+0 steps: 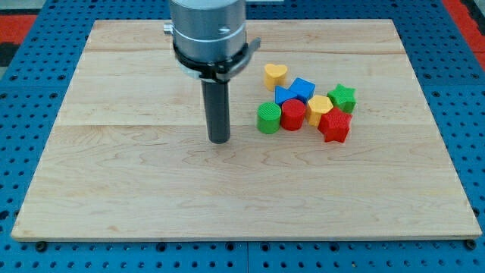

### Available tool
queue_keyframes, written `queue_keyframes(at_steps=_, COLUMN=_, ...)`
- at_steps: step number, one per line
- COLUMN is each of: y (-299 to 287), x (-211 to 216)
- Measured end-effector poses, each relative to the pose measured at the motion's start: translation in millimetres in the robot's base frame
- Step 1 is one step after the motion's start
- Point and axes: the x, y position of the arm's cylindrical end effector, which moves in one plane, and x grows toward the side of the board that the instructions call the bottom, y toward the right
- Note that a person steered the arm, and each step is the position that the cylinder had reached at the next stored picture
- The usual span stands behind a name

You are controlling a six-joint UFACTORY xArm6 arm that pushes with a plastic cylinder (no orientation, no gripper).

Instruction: Push the green circle into the group of object

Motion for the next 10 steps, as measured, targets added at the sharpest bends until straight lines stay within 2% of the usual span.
queue_keyframes(at_steps=1, y=-18, x=-8)
queue_keyframes(at_steps=2, y=1, x=-11)
queue_keyframes(at_steps=3, y=-7, x=-22)
queue_keyframes(at_steps=4, y=22, x=-35)
queue_keyframes(at_steps=6, y=65, x=-10)
queue_keyframes(at_steps=10, y=86, x=-6)
